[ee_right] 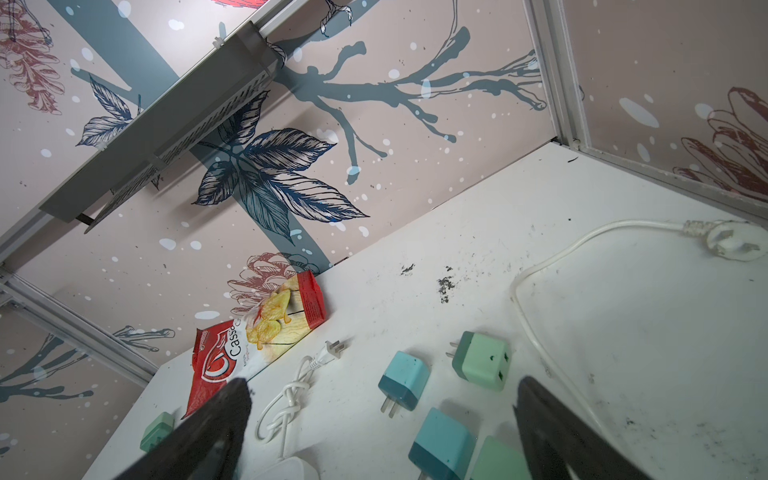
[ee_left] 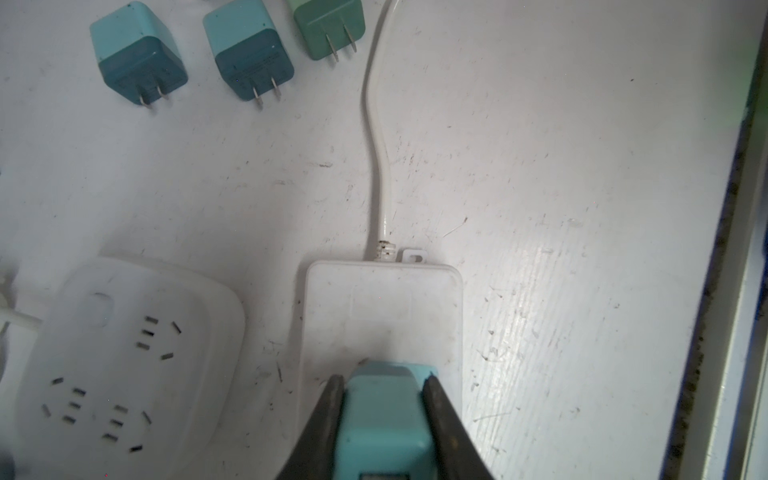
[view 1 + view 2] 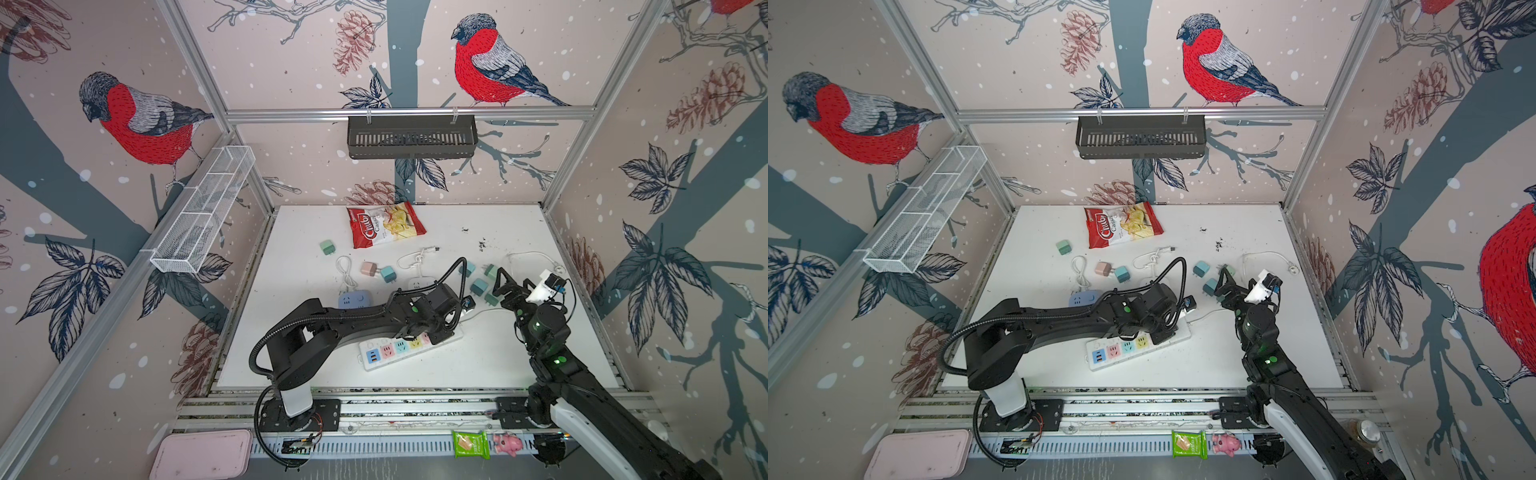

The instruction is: Insert the plug

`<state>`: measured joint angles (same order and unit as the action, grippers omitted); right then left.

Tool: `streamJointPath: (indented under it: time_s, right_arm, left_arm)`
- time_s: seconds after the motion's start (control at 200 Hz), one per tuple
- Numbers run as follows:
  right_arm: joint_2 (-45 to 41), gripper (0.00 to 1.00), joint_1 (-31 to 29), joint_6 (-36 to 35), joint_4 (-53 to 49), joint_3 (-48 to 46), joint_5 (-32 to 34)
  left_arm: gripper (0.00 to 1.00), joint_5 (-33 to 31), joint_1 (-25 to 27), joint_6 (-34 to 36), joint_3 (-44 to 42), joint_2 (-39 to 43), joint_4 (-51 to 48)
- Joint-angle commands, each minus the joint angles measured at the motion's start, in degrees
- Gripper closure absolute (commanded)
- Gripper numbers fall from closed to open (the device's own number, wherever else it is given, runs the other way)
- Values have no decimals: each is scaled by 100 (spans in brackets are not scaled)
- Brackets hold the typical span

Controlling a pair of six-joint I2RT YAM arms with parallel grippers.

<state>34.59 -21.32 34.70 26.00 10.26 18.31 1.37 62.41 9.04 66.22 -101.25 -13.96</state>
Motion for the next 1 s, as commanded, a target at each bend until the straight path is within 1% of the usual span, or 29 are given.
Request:
streamJointPath:
  time_s: [0.0, 0.18, 0.465, 0.686, 0.786, 0.891, 0.996]
  right_arm:
    - [-12, 0, 5, 72, 75, 20, -11]
    - [-9, 0, 12, 81, 81, 20, -20]
    - [-12, 0, 22, 90, 61, 26, -18]
    - [14, 0, 28, 95, 85, 11, 6]
    - [86, 0, 38, 148, 72, 32, 113]
    - [162, 0, 79, 466, -160, 131, 516]
    - [349, 0, 245, 383, -225, 313, 95]
  left_arm:
    - [100, -21, -1, 4, -3, 32, -111]
    - [100, 2, -1, 19, 13, -7, -92]
    - [100, 344, -5, 48, 67, -167, -61]
    - [100, 316, -10, 54, 69, -244, -33]
    - [100, 293, -58, 63, 58, -337, 5]
    - [100, 385, -145, 76, 46, -435, 42]
    - [100, 489, -230, 82, 13, -491, 120]
